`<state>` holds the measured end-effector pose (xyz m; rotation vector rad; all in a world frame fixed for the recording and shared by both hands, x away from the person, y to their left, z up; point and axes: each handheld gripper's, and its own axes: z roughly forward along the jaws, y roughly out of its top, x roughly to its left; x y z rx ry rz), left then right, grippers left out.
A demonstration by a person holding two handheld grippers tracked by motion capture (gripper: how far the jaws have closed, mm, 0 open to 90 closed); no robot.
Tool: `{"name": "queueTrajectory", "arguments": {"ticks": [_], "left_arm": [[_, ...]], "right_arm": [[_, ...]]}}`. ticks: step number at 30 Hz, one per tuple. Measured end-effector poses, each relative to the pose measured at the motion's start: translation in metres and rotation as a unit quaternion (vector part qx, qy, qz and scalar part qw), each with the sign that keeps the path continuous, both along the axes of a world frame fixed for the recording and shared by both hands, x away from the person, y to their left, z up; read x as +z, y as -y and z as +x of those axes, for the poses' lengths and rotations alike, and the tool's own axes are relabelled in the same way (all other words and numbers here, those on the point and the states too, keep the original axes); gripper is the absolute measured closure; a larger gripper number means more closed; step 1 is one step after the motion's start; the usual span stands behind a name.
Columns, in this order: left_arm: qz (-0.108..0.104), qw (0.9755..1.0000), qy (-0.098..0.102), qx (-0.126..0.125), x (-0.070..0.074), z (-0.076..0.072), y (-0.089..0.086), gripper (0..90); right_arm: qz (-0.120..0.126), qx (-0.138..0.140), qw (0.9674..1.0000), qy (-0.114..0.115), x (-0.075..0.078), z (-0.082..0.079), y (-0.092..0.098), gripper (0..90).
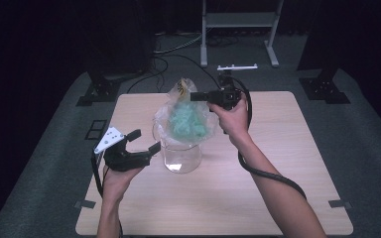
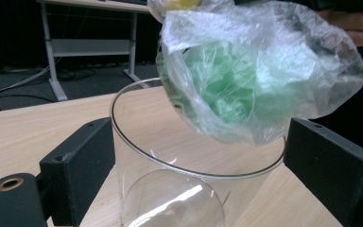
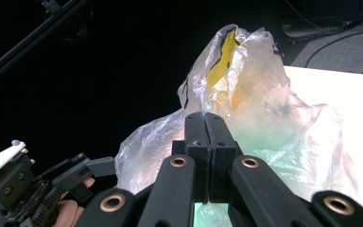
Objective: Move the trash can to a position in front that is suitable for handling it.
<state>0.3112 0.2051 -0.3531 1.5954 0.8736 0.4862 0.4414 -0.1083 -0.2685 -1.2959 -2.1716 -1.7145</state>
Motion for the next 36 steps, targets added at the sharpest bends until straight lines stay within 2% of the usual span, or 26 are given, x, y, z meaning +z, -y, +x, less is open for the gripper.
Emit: {"name": "queueTrajectory", "arguments": {"ticks": [16,22,36], "left_arm": [[0.002,1.0000,-0.005,0.002,-0.003,0.001,-0.001,2.8],[0.000,1.0000,-0.003,0.006,-0.003,0.000,-0.005,2.4],[0.004,1.0000,-0.004,0.007,-0.004,-0.001,-0.005,2.4]], "right_arm": [[0.005,-0.016,0.9997,0.017,0.019,-0.004,0.029,90.0],[0.006,-0.031,0.9993,0.021,0.027,-0.007,0.052,90.0],[0.014,-0.064,0.9977,0.019,0.029,-0.008,0.093,90.0]]}}
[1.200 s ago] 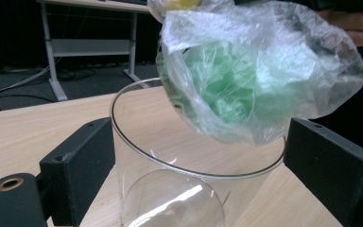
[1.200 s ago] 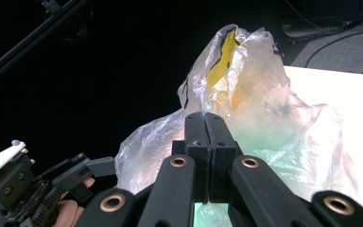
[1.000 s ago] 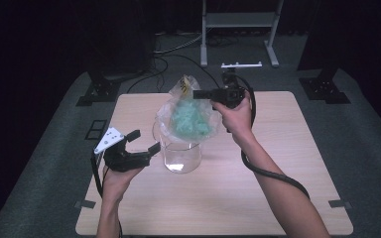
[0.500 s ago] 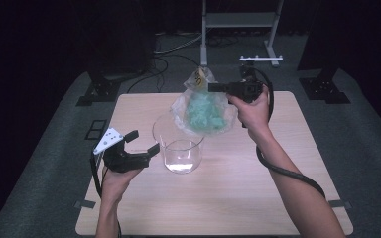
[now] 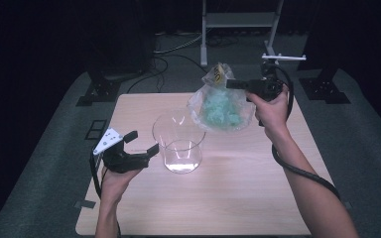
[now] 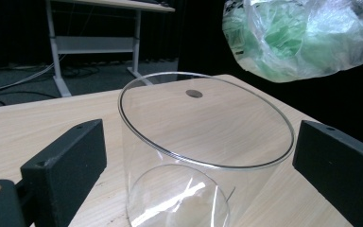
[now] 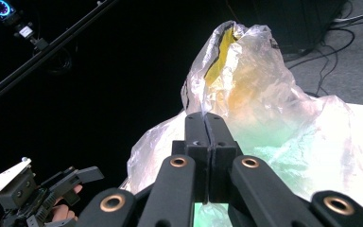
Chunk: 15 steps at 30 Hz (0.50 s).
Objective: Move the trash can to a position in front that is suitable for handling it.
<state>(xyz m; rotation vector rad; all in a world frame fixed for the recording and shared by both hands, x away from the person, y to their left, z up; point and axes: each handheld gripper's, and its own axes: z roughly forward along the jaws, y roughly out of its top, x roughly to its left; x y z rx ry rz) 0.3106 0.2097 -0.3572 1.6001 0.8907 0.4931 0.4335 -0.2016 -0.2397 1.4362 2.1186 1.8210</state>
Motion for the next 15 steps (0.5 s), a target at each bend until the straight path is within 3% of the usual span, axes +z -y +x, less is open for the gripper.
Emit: {"name": "queueTrajectory", "arguments": {"ticks": [15], "left_arm": [[0.002,1.0000,-0.001,-0.002,-0.001,0.001,0.000,2.4]], "right_arm": [[0.007,-0.037,0.9993,0.004,0.006,-0.004,0.040,90.0]]}}
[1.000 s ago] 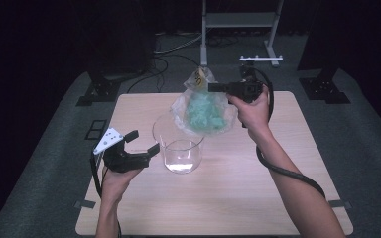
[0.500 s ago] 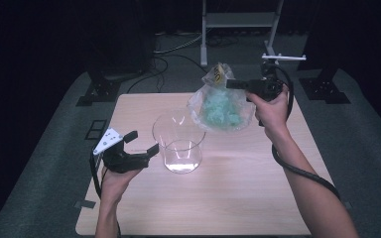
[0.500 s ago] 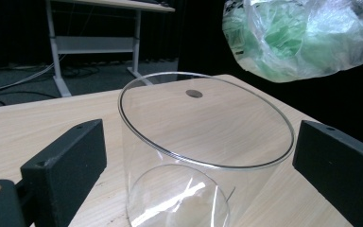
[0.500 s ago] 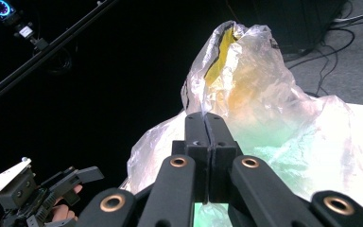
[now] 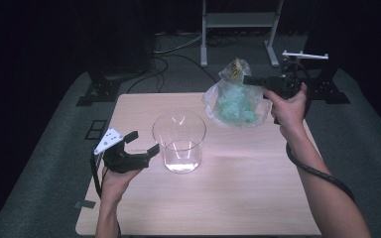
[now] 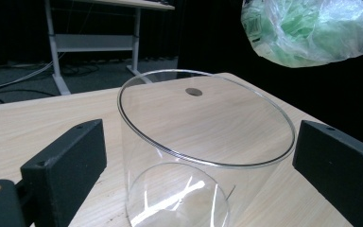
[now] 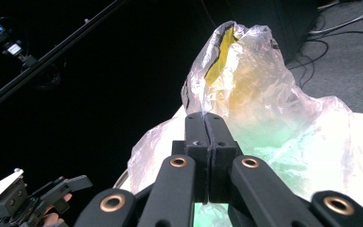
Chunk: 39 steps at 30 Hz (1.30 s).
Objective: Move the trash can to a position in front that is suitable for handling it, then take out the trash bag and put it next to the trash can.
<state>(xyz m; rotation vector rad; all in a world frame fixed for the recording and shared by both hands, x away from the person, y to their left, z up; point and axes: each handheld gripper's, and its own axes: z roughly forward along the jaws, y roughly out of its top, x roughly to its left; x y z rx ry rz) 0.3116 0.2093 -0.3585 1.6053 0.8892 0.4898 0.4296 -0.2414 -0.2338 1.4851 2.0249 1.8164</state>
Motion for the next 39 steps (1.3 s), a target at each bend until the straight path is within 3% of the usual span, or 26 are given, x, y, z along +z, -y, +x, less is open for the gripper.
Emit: {"name": "queueTrajectory", "arguments": {"ticks": [18,25,32,39], "left_arm": [[0.000,1.0000,-0.001,0.001,0.001,0.000,-0.001,2.4],[0.001,1.0000,-0.001,0.001,0.001,0.000,-0.001,2.4],[0.003,1.0000,-0.004,0.001,0.000,0.001,-0.001,2.4],[0.003,1.0000,-0.003,0.001,0.001,0.001,0.001,2.4]], "right_arm": [[-0.005,-0.030,0.9993,-0.022,-0.023,0.002,0.031,90.0],[-0.010,-0.034,0.9989,-0.032,-0.035,0.004,0.033,90.0],[-0.020,-0.037,0.9981,-0.046,-0.053,0.006,0.034,90.0],[-0.029,-0.035,0.9966,-0.069,-0.085,0.011,0.029,90.0]]}}
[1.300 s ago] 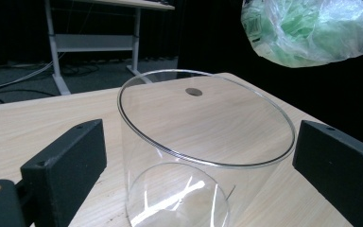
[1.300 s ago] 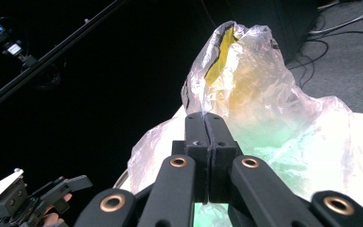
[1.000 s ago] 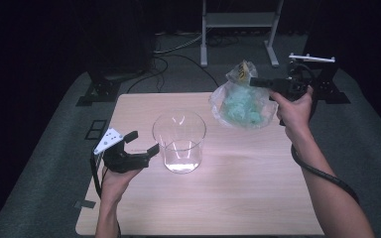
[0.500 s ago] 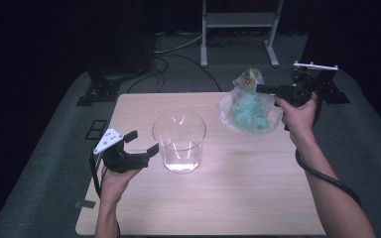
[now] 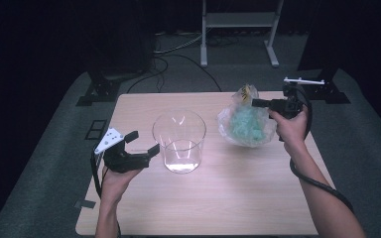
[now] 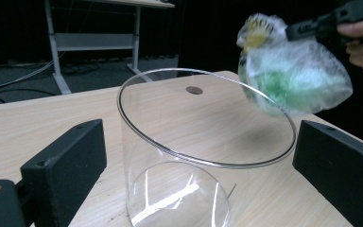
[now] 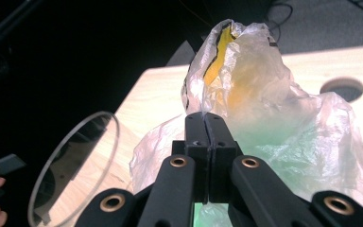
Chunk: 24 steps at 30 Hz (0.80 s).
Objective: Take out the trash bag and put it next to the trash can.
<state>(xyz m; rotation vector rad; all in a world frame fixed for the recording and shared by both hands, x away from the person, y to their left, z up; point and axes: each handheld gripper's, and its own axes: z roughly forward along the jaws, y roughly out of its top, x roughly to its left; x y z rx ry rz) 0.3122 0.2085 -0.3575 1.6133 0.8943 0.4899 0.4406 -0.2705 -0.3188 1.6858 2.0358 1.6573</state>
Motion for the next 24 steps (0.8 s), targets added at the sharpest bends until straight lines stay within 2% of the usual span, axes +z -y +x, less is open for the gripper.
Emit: {"name": "queueTrajectory", "arguments": {"ticks": [4,12,24], "left_arm": [[0.000,1.0000,-0.003,0.000,-0.001,0.001,0.001,2.4],[0.000,1.0000,-0.006,0.001,-0.002,0.003,0.001,2.4],[0.000,1.0000,-0.008,0.001,-0.004,0.004,-0.001,2.4]], "right_arm": [[-0.011,0.002,0.9998,-0.014,-0.020,0.004,-0.005,90.0],[-0.005,0.010,0.9993,-0.035,-0.052,0.009,-0.016,90.0],[-0.017,0.021,0.9986,-0.045,-0.073,0.011,-0.030,89.9]]}}
